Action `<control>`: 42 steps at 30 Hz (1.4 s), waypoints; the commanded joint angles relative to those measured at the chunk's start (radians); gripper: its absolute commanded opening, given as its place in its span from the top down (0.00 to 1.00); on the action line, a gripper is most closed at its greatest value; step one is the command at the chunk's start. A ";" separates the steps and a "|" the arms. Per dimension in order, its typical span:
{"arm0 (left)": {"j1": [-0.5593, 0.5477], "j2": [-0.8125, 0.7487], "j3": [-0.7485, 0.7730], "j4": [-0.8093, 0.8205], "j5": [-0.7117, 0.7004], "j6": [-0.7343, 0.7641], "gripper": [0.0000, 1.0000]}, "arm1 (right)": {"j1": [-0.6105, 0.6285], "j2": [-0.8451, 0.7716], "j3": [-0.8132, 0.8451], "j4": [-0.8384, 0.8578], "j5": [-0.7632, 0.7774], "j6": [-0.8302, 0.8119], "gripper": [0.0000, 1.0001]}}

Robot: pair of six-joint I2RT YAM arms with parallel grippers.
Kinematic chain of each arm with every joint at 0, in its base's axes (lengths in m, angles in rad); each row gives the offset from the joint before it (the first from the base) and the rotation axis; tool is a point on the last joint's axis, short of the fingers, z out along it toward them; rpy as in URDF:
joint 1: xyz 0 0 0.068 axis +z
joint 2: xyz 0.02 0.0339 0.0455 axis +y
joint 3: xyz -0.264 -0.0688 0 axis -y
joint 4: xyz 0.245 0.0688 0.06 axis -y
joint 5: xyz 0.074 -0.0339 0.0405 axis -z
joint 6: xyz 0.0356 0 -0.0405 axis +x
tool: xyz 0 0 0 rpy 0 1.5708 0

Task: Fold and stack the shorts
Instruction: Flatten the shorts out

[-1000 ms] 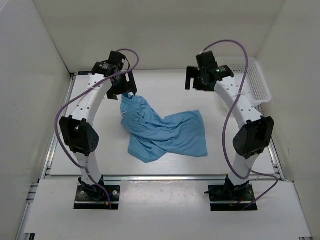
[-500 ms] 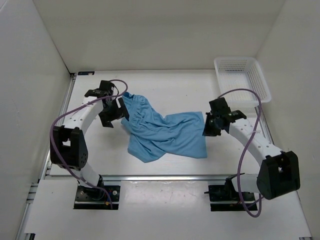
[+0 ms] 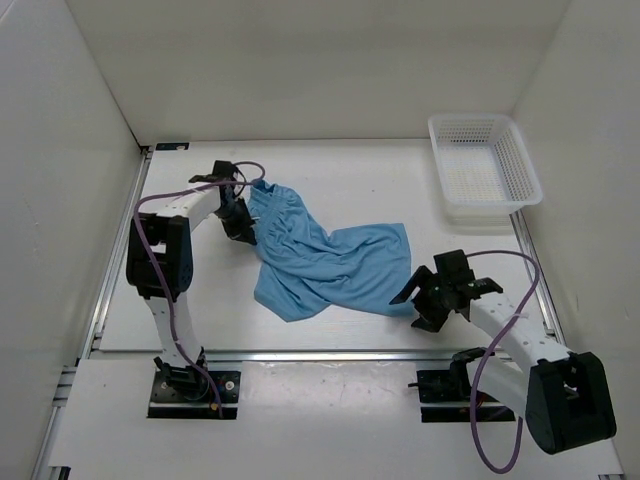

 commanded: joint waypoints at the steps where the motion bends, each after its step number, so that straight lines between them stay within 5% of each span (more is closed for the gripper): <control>1: -0.005 -0.064 0.066 0.022 0.040 0.014 0.90 | -0.003 -0.008 -0.023 0.113 -0.063 0.156 0.17; 8: -0.005 -0.170 0.129 -0.027 0.040 0.014 0.90 | -0.003 0.064 -0.072 0.249 -0.054 0.220 0.30; 12: -0.005 -0.193 0.183 -0.072 0.049 0.014 0.90 | -0.003 0.134 -0.104 0.389 0.035 0.205 0.71; 13: -0.005 -0.193 0.197 -0.096 0.049 0.014 0.90 | -0.003 0.178 -0.065 0.403 0.052 0.185 0.96; 14: -0.005 -0.193 0.215 -0.109 0.049 0.025 0.90 | -0.003 0.202 -0.030 0.382 0.075 0.149 1.00; 20: 0.004 -0.095 0.518 -0.219 -0.005 0.063 0.90 | -0.003 0.347 0.423 0.296 0.206 -0.008 1.00; 25: 0.048 0.066 1.145 -0.446 0.006 0.083 0.90 | -0.003 0.524 0.970 0.106 0.236 -0.134 1.00; 26: 0.067 0.038 1.157 -0.420 0.030 0.039 0.90 | -0.003 0.515 1.100 0.092 0.245 -0.170 1.00; 31: 0.041 -0.289 0.675 -0.256 0.067 -0.011 0.90 | -0.003 0.402 0.991 0.072 0.270 -0.181 1.00; 37: 0.030 -0.570 0.009 -0.137 0.058 -0.006 0.90 | -0.003 0.179 0.548 0.061 0.326 -0.206 1.00; 42: -0.013 -0.492 -0.027 -0.127 -0.014 0.003 0.90 | -0.012 0.153 0.375 0.041 0.337 -0.197 1.00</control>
